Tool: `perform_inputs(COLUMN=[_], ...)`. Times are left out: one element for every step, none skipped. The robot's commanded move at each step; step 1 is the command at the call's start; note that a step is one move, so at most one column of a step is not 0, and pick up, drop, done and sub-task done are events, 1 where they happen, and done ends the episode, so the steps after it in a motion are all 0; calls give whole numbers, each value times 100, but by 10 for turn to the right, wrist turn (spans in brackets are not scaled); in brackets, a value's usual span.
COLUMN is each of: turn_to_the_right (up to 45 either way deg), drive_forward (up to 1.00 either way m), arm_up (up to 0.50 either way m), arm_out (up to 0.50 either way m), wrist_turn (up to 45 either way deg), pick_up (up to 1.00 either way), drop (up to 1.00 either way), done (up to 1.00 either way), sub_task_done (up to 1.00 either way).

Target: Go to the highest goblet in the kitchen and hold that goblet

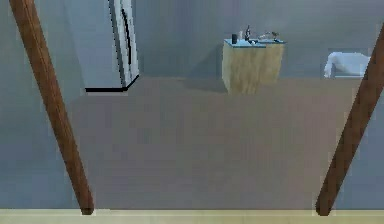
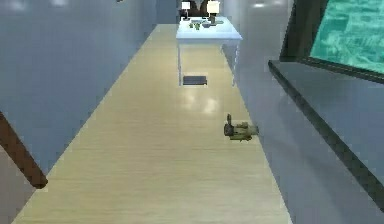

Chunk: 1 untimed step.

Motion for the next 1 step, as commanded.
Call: perform_inputs(turn_to_the_right=[150], drive_forward=[0], arm_up=[0], arm_out=[0], wrist_turn=[0], pick_up=[0], drop=[0], done=[0], sub_task_done=[0])
